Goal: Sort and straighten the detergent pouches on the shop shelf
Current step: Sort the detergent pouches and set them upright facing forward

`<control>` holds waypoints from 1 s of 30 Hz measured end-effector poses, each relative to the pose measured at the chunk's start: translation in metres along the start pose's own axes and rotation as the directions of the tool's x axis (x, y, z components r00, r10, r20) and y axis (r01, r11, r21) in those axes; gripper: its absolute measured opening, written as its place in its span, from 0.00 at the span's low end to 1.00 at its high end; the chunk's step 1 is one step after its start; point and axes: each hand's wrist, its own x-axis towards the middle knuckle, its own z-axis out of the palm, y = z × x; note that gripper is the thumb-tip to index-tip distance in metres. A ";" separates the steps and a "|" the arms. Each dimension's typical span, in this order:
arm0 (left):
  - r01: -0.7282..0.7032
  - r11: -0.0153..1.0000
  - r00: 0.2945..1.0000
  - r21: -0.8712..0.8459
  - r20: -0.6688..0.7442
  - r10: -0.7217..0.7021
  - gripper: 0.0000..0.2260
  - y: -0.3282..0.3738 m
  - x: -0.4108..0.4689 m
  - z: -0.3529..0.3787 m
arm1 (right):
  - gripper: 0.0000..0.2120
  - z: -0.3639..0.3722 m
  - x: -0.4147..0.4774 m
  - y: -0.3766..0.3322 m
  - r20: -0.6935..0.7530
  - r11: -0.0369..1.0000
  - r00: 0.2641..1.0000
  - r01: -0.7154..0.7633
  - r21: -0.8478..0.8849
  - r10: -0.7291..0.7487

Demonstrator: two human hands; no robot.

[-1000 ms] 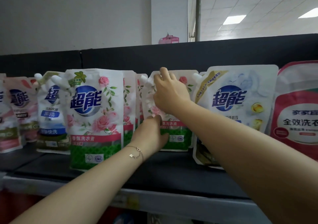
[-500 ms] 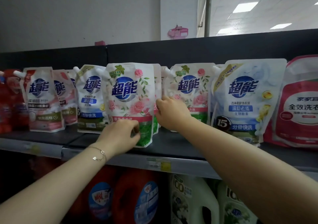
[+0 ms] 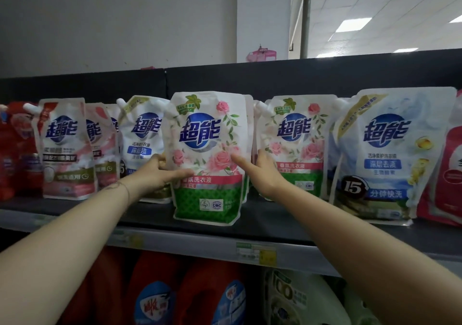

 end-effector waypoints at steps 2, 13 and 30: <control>-0.008 0.979 0.996 -0.205 0.083 0.026 0.54 -0.003 0.010 0.007 | 0.61 0.014 0.007 0.006 0.023 0.990 1.000 -0.017 0.137 0.014; -0.106 0.827 0.981 -0.552 0.078 0.177 0.47 -0.027 0.042 0.028 | 0.47 0.063 0.019 -0.003 -0.095 0.729 0.992 0.006 0.684 0.081; -0.221 0.941 0.959 -0.256 0.117 0.257 0.38 -0.042 0.029 -0.008 | 0.32 0.062 -0.032 -0.059 -0.623 0.905 0.776 -0.190 -0.379 -0.098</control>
